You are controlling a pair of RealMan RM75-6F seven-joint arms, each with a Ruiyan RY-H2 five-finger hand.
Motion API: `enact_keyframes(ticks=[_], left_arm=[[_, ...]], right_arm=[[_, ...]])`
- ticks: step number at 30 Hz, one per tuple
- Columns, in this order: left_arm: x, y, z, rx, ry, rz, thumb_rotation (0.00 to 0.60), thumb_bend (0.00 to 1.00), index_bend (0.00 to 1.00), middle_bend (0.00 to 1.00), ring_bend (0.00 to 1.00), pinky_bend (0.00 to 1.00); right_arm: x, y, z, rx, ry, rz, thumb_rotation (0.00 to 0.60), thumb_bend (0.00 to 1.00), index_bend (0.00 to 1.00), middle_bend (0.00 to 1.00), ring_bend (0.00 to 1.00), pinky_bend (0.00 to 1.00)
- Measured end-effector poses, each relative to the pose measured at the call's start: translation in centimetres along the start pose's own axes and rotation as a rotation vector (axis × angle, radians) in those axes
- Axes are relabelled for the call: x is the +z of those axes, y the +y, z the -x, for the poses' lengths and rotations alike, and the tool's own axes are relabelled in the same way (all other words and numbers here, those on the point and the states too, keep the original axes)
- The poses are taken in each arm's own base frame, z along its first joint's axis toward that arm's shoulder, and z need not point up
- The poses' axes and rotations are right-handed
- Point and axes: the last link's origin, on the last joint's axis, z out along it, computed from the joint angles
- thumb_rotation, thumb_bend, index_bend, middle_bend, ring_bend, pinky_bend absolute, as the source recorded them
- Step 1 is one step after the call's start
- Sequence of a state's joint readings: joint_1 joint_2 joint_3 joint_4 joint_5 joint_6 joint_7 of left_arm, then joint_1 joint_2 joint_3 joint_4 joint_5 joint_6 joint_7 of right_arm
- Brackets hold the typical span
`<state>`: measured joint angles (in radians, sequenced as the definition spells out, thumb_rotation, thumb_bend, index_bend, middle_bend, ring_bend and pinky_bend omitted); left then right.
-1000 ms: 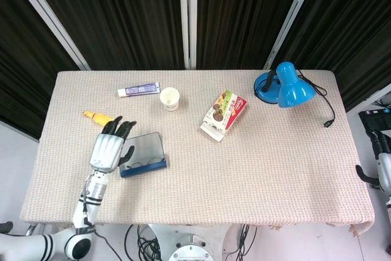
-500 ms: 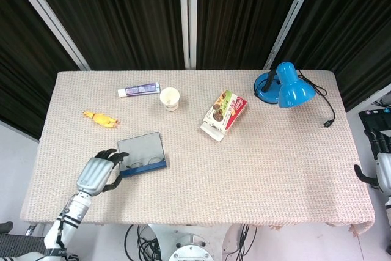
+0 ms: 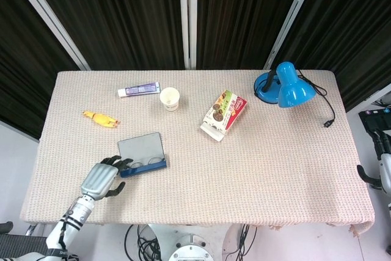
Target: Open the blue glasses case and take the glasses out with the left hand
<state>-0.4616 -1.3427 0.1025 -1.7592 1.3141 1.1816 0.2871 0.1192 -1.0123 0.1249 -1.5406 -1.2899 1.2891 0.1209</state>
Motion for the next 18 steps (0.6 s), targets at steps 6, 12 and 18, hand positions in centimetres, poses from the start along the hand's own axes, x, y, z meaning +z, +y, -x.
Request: enact_keyframes(ticks=[6, 12, 18], left_arm=[[-0.5, 0.8, 0.4, 0.014, -0.032, 0.009, 0.600, 0.41, 0.14, 0.36, 0.14, 0.28], [-0.9, 2.6, 0.9, 0.016, -0.073, 0.056, 0.600, 0.41, 0.14, 0.37, 0.14, 0.28], [0.1, 5.0, 1.1, 0.008, -0.096, 0.144, 0.600, 0.41, 0.13, 0.37, 0.14, 0.28]], right_arm=[[0.0, 0.0, 0.1, 0.005, 0.004, -0.007, 0.600, 0.30, 0.00, 0.00, 0.00, 0.00], [0.1, 0.0, 0.2, 0.006, 0.002, -0.011, 0.600, 0.30, 0.00, 0.00, 0.00, 0.00], [0.3, -0.1, 0.5, 0.007, -0.008, -0.022, 0.600, 0.30, 0.00, 0.00, 0.00, 0.00]])
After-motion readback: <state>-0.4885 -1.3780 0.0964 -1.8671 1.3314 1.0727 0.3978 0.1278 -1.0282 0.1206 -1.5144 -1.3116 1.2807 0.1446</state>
